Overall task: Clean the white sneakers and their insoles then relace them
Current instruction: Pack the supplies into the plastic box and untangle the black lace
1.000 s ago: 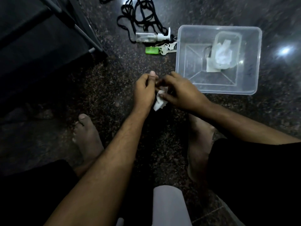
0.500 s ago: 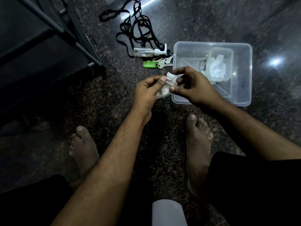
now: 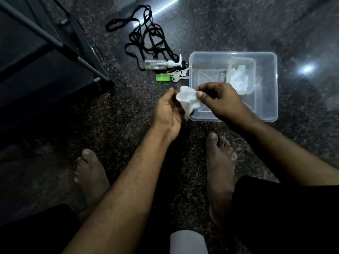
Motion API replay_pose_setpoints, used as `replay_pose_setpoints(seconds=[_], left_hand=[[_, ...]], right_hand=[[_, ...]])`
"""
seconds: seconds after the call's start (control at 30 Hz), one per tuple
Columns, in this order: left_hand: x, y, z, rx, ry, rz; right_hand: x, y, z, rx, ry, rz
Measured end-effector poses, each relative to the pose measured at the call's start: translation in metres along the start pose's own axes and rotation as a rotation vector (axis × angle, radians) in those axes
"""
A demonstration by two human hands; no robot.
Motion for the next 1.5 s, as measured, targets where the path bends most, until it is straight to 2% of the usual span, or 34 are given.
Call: replay_pose_setpoints(seconds=[0.13, 0.27, 0.33, 0.43, 0.57, 0.63, 0.73, 0.8, 0.93, 1.0, 1.1, 1.2, 1.4, 1.5], left_hand=[[-0.005, -0.007, 0.003, -0.112, 0.387, 0.087], [-0.006, -0.004, -0.001, -0.257, 0.590, 0.099], [-0.008, -0.006, -0.006, -0.270, 0.584, 0.077], [-0.007, -0.008, -0.008, -0.219, 0.454, 0.057], [-0.009, -0.009, -0.007, -0.096, 0.119, 0.030], [-0.011, -0.009, -0.008, -0.094, 0.074, 0.005], [-0.010, -0.008, -0.011, -0.166, 0.205, -0.006], [-0.009, -0.009, -0.013, -0.207, 0.325, -0.014], [-0.019, -0.011, -0.010, -0.229, 0.427, 0.057], [-0.029, -0.008, -0.007, -0.248, 0.427, 0.095], [-0.046, -0.002, -0.004, -0.282, 0.442, 0.120], [-0.066, 0.003, 0.002, -0.362, 0.568, 0.108], [-0.113, 0.040, 0.012, -0.540, 0.781, -0.016], [-0.135, 0.051, 0.013, -0.606, 0.855, 0.029]], right_hand=[[0.002, 0.000, 0.001, 0.047, -0.183, -0.122], [0.005, -0.003, 0.006, 0.059, -0.104, -0.117], [0.005, -0.003, 0.007, 0.052, 0.014, -0.079], [0.005, -0.001, 0.006, 0.005, 0.169, -0.064], [0.009, 0.000, 0.005, -0.019, 0.134, -0.102], [0.008, 0.001, 0.003, -0.031, 0.029, -0.080], [0.010, -0.004, 0.004, 0.036, -0.231, -0.120], [0.013, -0.011, 0.016, 0.185, -0.256, -0.174], [0.007, -0.006, 0.026, 0.341, -0.372, -0.052], [0.011, 0.001, 0.021, 0.317, -0.395, -0.100], [0.032, 0.004, 0.009, 0.170, -0.254, -0.215], [0.058, 0.004, -0.006, 0.066, -0.135, -0.319], [0.109, 0.008, -0.027, 0.059, -0.224, -0.512], [0.124, 0.024, -0.032, 0.086, -0.333, -0.556]])
Point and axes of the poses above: each hand's wrist, its own y-axis towards the middle knuckle, its own x-axis out of the back of the hand, z = x × y, the point moved 4 cm from there along y, towards the middle knuckle, and after that the axes turned 7 degrees about -x, right-handed, at the moved point
